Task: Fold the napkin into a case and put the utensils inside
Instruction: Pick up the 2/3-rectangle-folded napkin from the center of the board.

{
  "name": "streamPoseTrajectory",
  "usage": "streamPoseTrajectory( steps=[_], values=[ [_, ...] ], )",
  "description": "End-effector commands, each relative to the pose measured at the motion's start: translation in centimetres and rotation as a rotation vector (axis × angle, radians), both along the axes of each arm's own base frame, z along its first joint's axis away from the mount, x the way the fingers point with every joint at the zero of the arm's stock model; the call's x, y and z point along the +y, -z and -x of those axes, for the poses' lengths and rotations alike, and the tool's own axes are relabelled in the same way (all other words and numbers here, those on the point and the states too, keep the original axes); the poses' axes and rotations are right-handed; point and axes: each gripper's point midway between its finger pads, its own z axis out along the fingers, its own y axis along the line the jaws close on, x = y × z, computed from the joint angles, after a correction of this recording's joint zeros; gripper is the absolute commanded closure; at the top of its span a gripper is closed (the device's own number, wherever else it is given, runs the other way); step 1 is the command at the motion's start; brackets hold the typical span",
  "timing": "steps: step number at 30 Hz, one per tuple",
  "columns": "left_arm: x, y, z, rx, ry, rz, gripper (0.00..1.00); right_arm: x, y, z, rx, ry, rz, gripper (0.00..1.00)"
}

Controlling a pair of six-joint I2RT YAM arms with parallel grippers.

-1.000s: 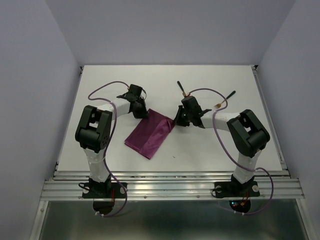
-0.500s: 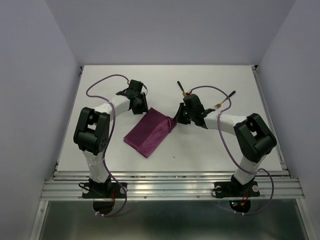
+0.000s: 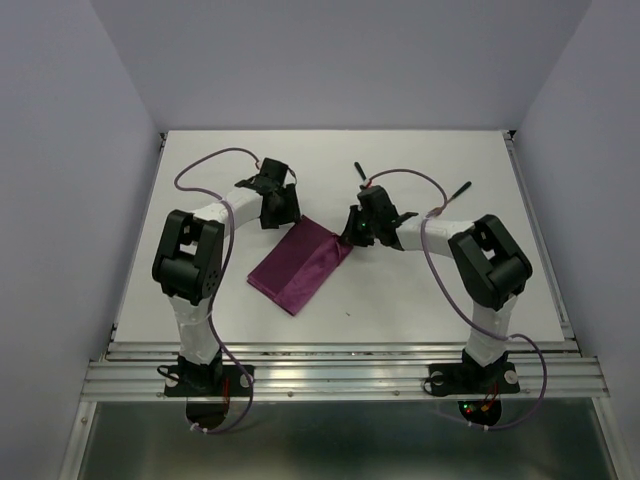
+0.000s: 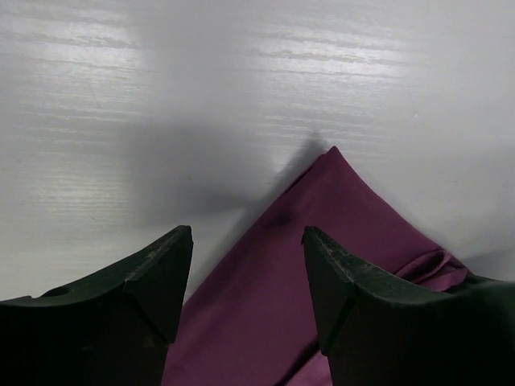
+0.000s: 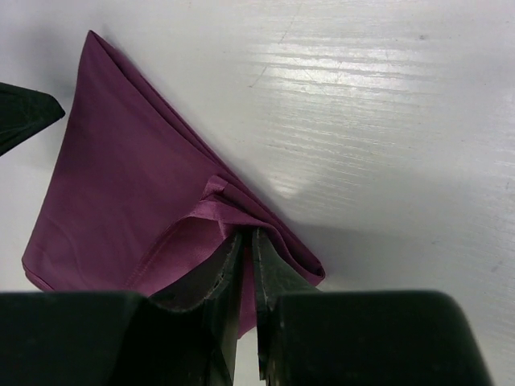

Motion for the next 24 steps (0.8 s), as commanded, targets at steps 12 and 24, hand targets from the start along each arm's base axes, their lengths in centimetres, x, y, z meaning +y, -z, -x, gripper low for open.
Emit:
streamPoseTrajectory(
  steps=[12, 24],
  values=[
    [0.0, 2.7, 1.2, 0.084, 0.063, -0.032, 0.53, 0.8, 2.2, -0.1, 0.048, -0.005, 0.006, 0.86],
    [-2.2, 3.0, 1.7, 0.127, 0.14, 0.071, 0.94, 0.8, 1.5, -0.9, 0.045, 0.06, -0.011, 0.86]
  ],
)
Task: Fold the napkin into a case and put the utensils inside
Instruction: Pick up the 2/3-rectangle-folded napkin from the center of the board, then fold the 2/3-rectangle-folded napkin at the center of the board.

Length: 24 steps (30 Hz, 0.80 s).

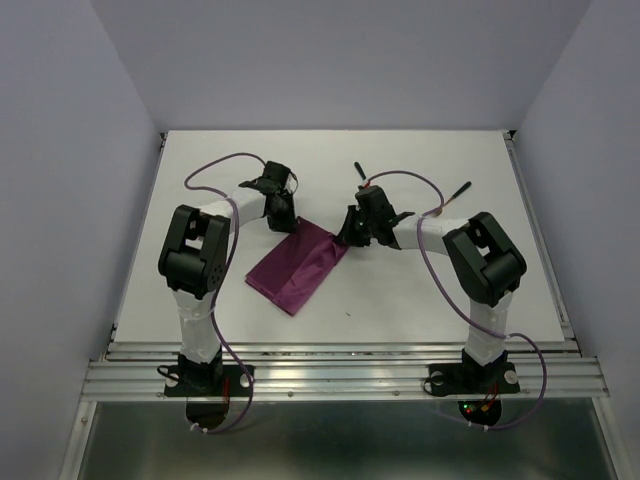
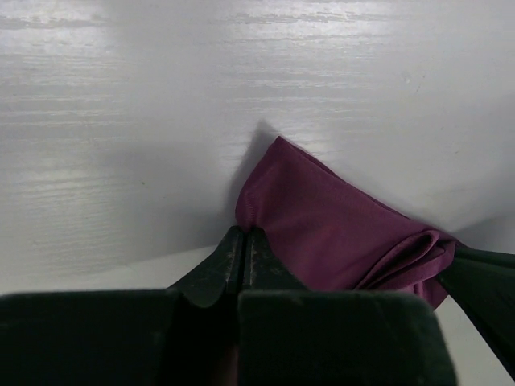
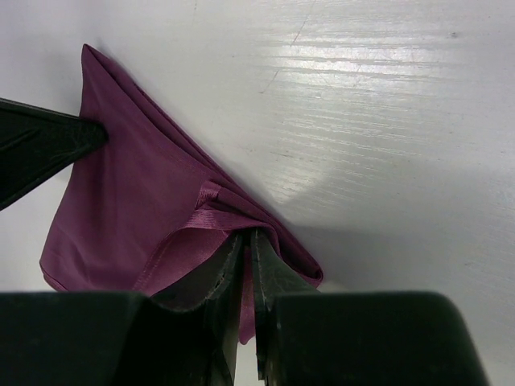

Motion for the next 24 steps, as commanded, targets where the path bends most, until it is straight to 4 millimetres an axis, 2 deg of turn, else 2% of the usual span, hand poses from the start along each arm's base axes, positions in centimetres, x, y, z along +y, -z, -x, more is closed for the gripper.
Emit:
streamPoseTrajectory(
  steps=[1, 5, 10, 11, 24],
  values=[
    [-1.1, 0.4, 0.3, 0.038, 0.047, 0.04, 0.97, 0.0, 0.7, -0.6, 0.015, 0.052, 0.021, 0.85],
    [-1.4, -0.2, -0.5, 0.02, 0.056, 0.044, 1.0, 0.0, 0.3, -1.0, 0.014, 0.084, 0.012, 0.85],
    [-1.7, -2.3, -1.7, -0.033, 0.064, 0.047, 1.0, 0.0, -0.1, -2.0, 0.0, 0.131, 0.008, 0.85],
    [-1.8, -2.9, -1.8, -0.047, 0.067, 0.05, 1.0, -0.4, 0.7, -1.7, 0.028, 0.137, 0.032, 0.85],
    [-2.3, -6.8, -1.4, -0.115, 0.088, 0.111, 1.0, -0.1, 1.7, -2.4, 0.061, 0.168, 0.042, 0.86]
  ],
)
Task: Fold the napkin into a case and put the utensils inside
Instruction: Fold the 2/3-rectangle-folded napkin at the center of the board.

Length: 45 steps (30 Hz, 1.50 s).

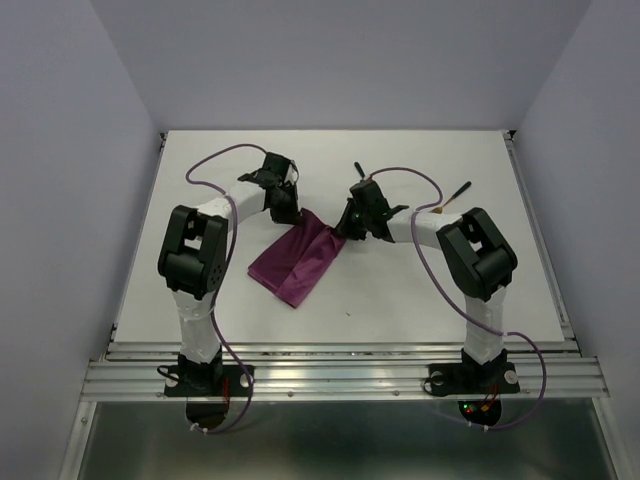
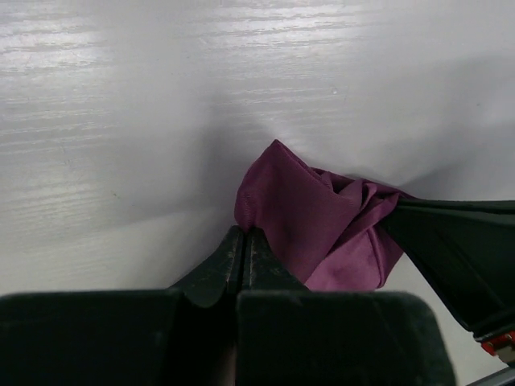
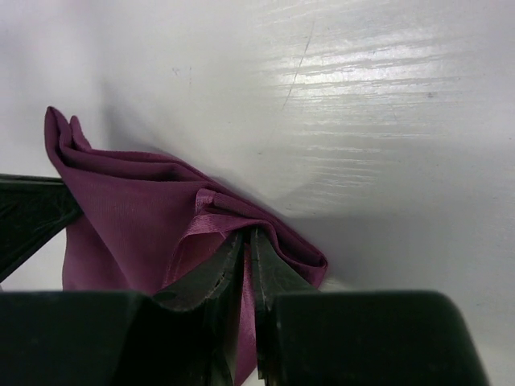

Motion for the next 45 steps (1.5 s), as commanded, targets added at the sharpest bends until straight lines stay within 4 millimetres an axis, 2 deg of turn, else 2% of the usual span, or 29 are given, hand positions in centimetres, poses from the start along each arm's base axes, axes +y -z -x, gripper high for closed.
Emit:
streamPoseTrajectory(
  steps=[1, 8, 13, 23, 28, 32, 34, 37, 38, 39, 41, 42, 45],
  values=[
    [-0.8, -4.9, -0.4, -0.095, 0.031, 0.059, 1.0, -0.5, 1.8, 0.1, 0.041, 0.03, 0.054, 0.86],
    [-0.7, -6.1, -0.4, -0.112, 0.03, 0.056, 1.0, -1.4, 2.2, -0.2, 0.043, 0.095, 0.081, 0.86],
    [-0.6, -6.0, -0.4, -0.112, 0.047, 0.041, 1.0, -1.6, 1.3, -0.5, 0.035, 0.133, 0.064, 0.88],
    [-1.6, -6.7, -0.2, -0.109, 0.054, 0.037, 1.0, -1.2, 1.5, -1.0, 0.045, 0.151, 0.053, 0.88],
    [-2.1, -7.2, 0.0, -0.124, 0.053, 0.029, 1.0, -1.5, 1.7, -0.6, 0.055, 0.165, 0.054, 0.88],
    [-2.7, -6.4, -0.4, -0.116, 0.081, 0.009, 1.0, -2.3, 0.9, -0.1, 0.048, 0.2, 0.049, 0.87],
    [-3.0, -5.8, -0.5, -0.108, 0.097, 0.007, 1.0, -2.4, -0.1, 0.1, 0.037, 0.215, 0.028, 0.87],
    [-3.6, -4.8, -1.1, -0.096, 0.117, -0.003, 1.0, -3.0, -0.3, 1.1, 0.046, 0.237, 0.002, 0.87],
    [-3.8, -4.5, -1.4, -0.094, 0.125, -0.01, 1.0, -3.0, -1.3, 1.1, 0.029, 0.257, -0.03, 0.87],
    [-3.9, -4.6, -1.6, -0.099, 0.131, -0.013, 1.0, -3.7, -0.6, 2.0, 0.045, 0.271, -0.021, 0.87],
    [-4.1, -4.1, -1.9, -0.097, 0.142, -0.02, 1.0, -4.2, -1.5, 2.3, 0.028, 0.297, -0.039, 0.87],
    [-4.2, -4.0, -2.0, -0.098, 0.147, -0.02, 1.0, -4.6, -1.0, 2.9, 0.037, 0.301, -0.033, 0.87],
    [-4.4, -3.4, -2.2, -0.091, 0.162, -0.029, 1.0, -4.6, -1.5, 3.1, 0.025, 0.278, -0.034, 0.85]
  ],
)
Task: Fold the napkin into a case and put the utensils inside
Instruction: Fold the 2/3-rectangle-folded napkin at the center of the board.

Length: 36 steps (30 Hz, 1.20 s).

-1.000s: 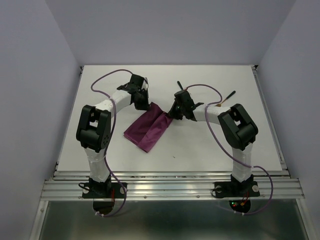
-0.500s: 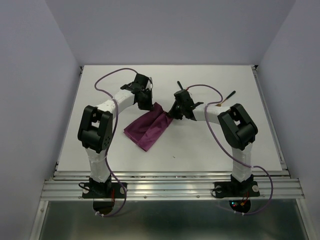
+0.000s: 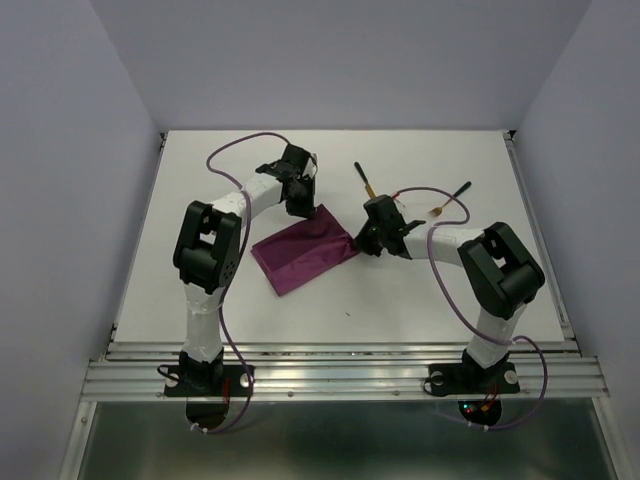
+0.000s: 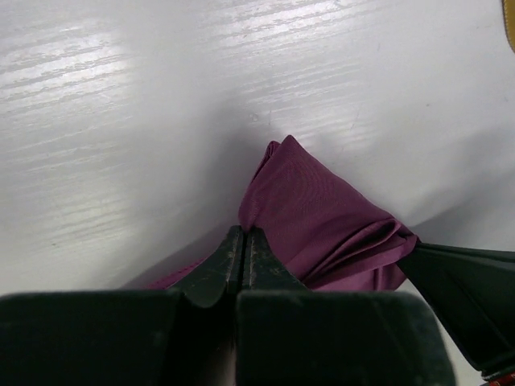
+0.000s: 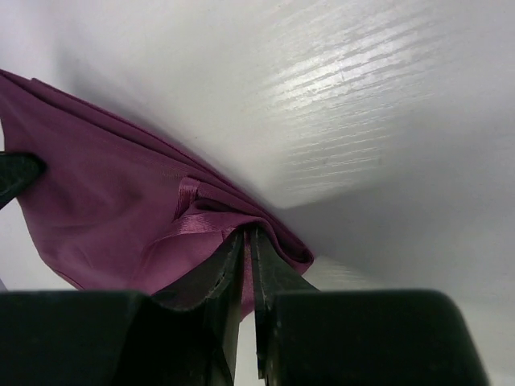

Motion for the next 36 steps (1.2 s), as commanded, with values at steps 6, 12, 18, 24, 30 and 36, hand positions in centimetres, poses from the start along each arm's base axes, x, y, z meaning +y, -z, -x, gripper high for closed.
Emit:
streamPoseTrajectory(
  steps=[6, 12, 18, 24, 30, 36],
  values=[
    [-1.3, -0.9, -0.8, -0.045, 0.072, -0.007, 1.0, 0.4, -2.3, -0.2, -0.085, -0.074, 0.013, 0.83],
    [-1.9, -0.3, -1.1, -0.045, 0.094, -0.018, 1.0, 0.8, -3.1, -0.2, -0.107, -0.158, 0.044, 0.82],
    [-2.2, 0.4, -1.5, -0.044, 0.112, -0.041, 1.0, 0.5, -3.1, -0.2, -0.118, -0.189, 0.083, 0.85],
    [-2.4, 0.8, -1.7, -0.05, 0.128, -0.066, 1.0, 0.3, -2.6, -0.3, -0.108, -0.223, 0.125, 0.86],
    [-2.5, 0.5, -2.2, -0.064, 0.131, -0.089, 1.0, 0.8, -1.9, -0.5, -0.09, -0.264, 0.141, 0.93],
    [-2.9, -0.6, -2.6, -0.105, 0.13, -0.123, 1.0, 0.3, -0.3, -0.5, -0.018, -0.221, 0.172, 0.97]
  ],
)
